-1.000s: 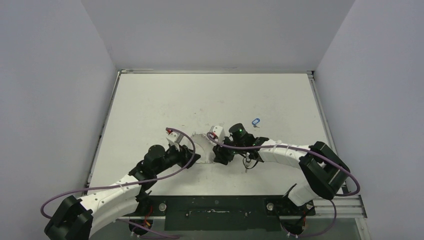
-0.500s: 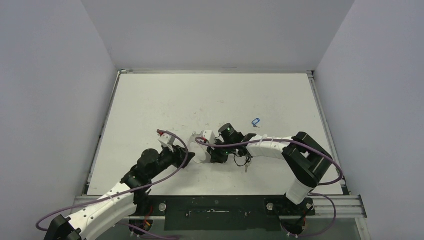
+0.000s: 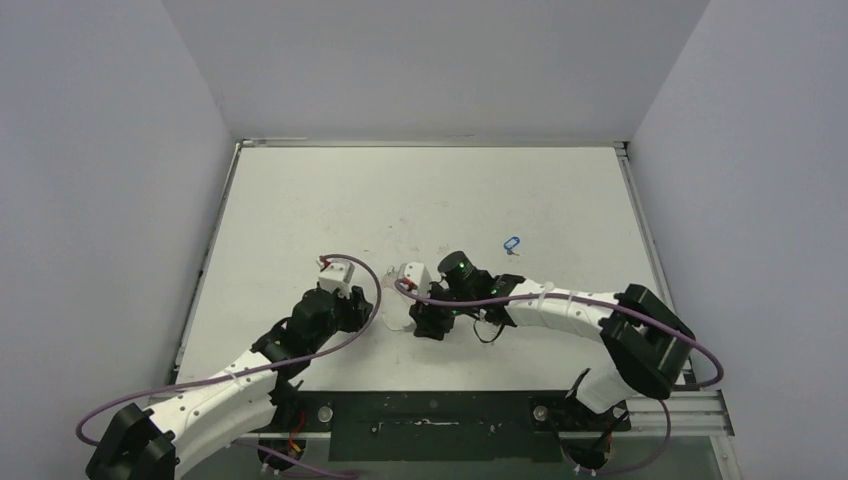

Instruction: Put the keys on the keyring

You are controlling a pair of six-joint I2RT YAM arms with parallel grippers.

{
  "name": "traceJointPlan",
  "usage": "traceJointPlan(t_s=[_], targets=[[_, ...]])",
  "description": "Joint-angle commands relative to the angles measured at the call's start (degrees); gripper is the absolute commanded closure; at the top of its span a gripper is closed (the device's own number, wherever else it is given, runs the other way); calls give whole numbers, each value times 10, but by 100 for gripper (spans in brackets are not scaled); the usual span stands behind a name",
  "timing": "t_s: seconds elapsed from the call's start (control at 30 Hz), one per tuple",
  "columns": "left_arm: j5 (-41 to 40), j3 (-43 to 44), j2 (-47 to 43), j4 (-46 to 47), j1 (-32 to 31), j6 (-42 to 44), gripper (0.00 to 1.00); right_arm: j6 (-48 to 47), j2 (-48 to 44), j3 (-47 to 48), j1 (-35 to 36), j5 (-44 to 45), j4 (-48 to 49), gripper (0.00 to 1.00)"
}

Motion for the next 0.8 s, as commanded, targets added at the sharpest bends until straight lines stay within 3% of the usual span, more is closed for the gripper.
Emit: traceJointPlan(t_s=[0.0, 0.3, 0.77], targets=[[-9, 74, 76, 23, 3, 45, 53, 41, -76, -37, -7, 33, 61, 54], [44, 196, 275, 29, 26, 116, 53, 143, -171, -118, -54, 54, 152, 51], [76, 339, 498, 47, 57, 177, 62, 169, -260, -175, -64, 68, 125, 50]])
